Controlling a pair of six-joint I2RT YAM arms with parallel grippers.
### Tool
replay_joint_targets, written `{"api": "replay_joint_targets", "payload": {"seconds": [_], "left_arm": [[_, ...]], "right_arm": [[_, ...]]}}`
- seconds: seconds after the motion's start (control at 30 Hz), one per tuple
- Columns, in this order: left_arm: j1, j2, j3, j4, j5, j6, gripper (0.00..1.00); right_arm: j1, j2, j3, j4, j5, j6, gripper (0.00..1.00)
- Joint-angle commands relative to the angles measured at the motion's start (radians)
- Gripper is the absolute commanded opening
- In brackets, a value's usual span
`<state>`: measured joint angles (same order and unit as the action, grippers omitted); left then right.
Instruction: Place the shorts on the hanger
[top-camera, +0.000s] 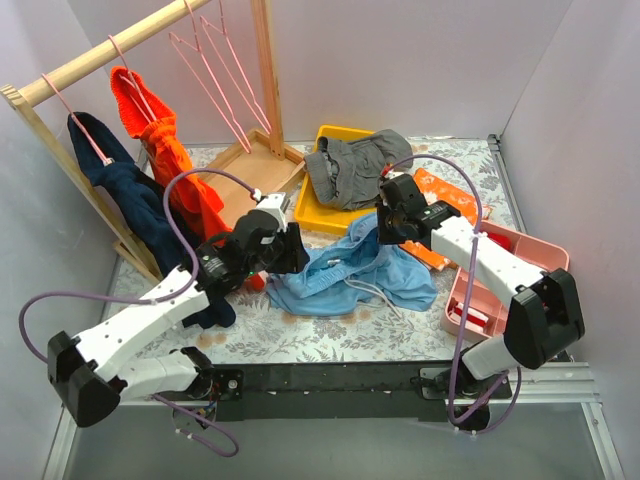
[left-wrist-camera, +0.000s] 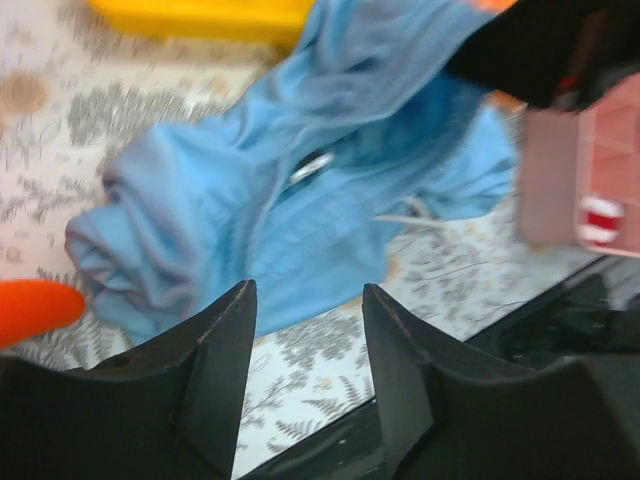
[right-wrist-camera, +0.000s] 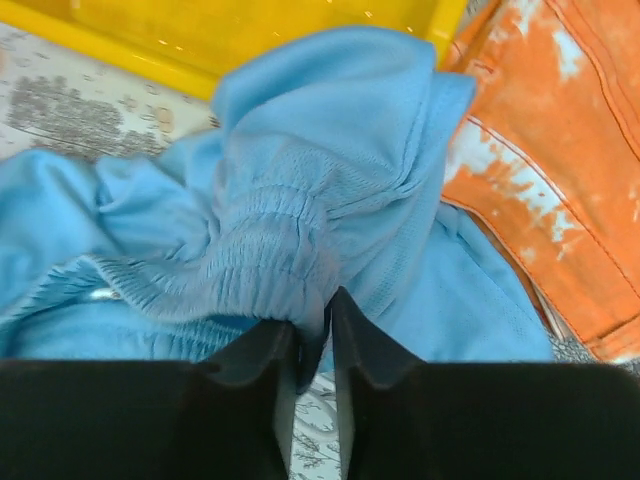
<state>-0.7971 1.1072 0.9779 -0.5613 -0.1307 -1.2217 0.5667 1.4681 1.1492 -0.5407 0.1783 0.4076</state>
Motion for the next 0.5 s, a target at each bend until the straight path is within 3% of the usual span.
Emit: {"api": "replay_joint_targets", "payload": {"seconds": [0.0,0.1,0.23,0.3,0.47], "left_arm": [[0.006,-0.13,0.192,-0.002,0.08,0.056,0.49],[0.006,-0.11,0.379,-0.049,-0.014,0.048,0.54],[0.031,0.006,0.605,-0.118,-0.234,0.07,0.53],[0.067,0.08,0.704,-0.118,-0.265,0.093,0.58],[0.294,0.233,0.873,-0.12,-0.207,0.102,0.57]], "right_arm": [[0.004,-0.097,-0.009,0.117,-0.091,-0.006,0.35],[0.005,-0.123,-0.032,0.136,-0.112,-0.003,0.43],[0.004,-0.138,-0.043,0.154,-0.134,0.0,0.43],[0.004,-0.134,-0.039,0.145,-0.135,0.0,0.43],[0.004,-0.126,-0.043,0.148,-0.148,-0.001,0.43]]}}
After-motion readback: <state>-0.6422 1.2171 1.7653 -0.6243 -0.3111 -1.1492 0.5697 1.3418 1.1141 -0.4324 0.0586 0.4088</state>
